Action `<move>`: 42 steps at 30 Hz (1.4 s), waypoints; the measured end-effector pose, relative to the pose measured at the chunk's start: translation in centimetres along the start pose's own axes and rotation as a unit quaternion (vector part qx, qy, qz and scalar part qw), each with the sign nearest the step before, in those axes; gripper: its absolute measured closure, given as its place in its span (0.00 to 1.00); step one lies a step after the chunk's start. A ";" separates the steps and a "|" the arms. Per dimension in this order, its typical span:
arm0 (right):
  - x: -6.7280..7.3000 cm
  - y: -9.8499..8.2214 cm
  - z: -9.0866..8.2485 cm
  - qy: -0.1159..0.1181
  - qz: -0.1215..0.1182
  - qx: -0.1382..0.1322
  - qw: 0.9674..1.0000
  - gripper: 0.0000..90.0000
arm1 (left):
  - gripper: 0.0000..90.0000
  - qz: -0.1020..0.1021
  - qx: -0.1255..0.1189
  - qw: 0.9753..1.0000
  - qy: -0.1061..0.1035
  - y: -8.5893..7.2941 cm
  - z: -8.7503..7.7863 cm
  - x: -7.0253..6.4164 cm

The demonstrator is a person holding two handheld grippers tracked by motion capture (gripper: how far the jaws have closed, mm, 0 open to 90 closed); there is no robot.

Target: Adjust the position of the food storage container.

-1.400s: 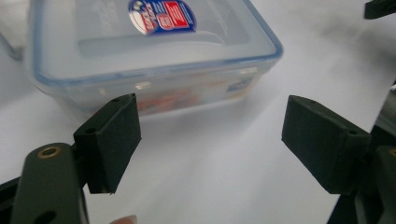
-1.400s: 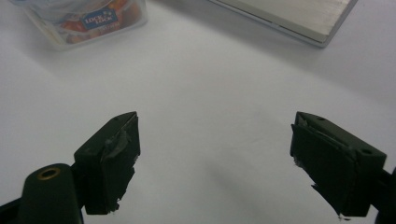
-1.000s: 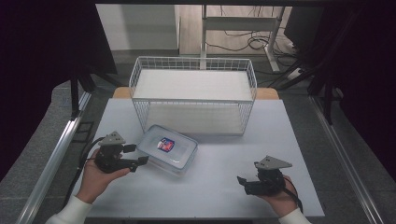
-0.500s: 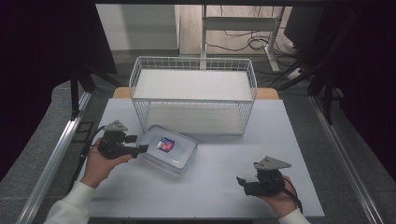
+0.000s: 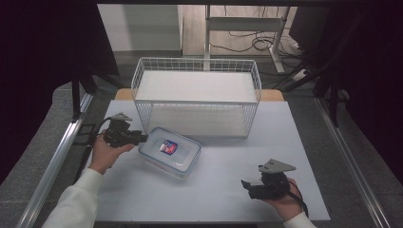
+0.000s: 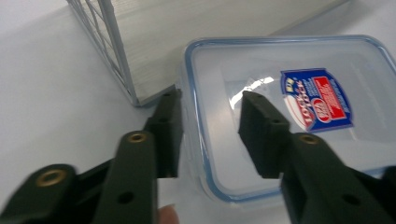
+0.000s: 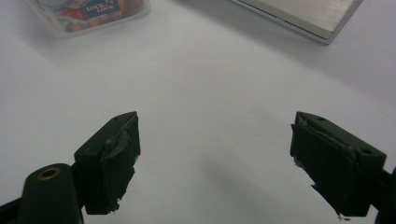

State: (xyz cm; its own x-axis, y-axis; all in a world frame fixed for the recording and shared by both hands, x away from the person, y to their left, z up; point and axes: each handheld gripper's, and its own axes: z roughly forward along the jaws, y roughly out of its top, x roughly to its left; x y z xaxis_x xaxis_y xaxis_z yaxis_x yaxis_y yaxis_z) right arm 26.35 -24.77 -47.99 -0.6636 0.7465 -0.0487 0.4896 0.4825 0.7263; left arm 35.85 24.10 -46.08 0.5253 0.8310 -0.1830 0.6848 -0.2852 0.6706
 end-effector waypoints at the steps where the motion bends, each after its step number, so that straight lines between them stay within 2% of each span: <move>1: 0.0 0.0 0.0 0.000 -0.001 0.000 1.000 0.18 | 0.76 0.000 0.000 1.000 0.000 0.0 0.0 0.0; 3: 0.0 0.0 0.0 -0.001 0.000 0.000 1.000 0.18 | 0.80 0.002 0.006 1.000 0.010 0.1 0.4 0.2; 4: -0.1 0.0 0.0 0.000 -0.001 0.000 1.000 0.18 | 0.87 0.003 0.014 1.000 0.020 0.1 0.7 0.4; 9: -0.1 -0.1 0.1 -0.001 -0.004 0.000 1.000 0.18 | 1.00 0.011 0.031 0.999 0.028 0.1 1.3 0.8; 12: -0.1 0.0 0.0 -0.002 -0.006 0.000 1.000 0.18 | 1.00 0.023 0.046 0.998 0.039 -0.1 1.9 1.1; 16: -0.1 -0.1 0.1 -0.003 -0.007 0.002 1.000 0.18 | 1.00 0.023 0.065 0.997 0.040 -0.3 2.7 1.4; 22: 0.0 -0.2 0.2 -0.005 -0.013 0.005 1.000 0.18 | 1.00 0.014 0.066 0.997 0.035 -0.4 3.1 1.6; 25: 0.0 -0.2 0.3 -0.005 -0.013 0.006 1.000 0.18 | 1.00 0.016 0.069 0.997 0.036 -0.5 3.3 1.7; 30: 0.1 -0.2 0.4 -0.006 -0.016 0.009 1.000 0.18 | 1.00 0.008 0.068 0.997 0.024 -0.5 3.4 1.9; 37: 0.2 -0.1 0.5 -0.006 -0.018 0.011 1.000 0.18 | 1.00 0.010 0.071 0.997 0.022 -0.5 3.3 1.8; 42: 0.3 -0.2 0.6 -0.006 -0.018 0.013 1.000 0.18 | 1.00 0.021 0.074 0.997 0.013 -0.6 3.3 1.2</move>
State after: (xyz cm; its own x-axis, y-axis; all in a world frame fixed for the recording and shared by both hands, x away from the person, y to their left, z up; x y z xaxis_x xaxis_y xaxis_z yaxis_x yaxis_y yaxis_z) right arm 26.41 -24.39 -48.50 -0.6739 0.7342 -0.0830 0.4798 0.5202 0.7065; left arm 37.71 23.65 -49.10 0.5425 0.8288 -0.1372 0.7309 -0.3852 0.5634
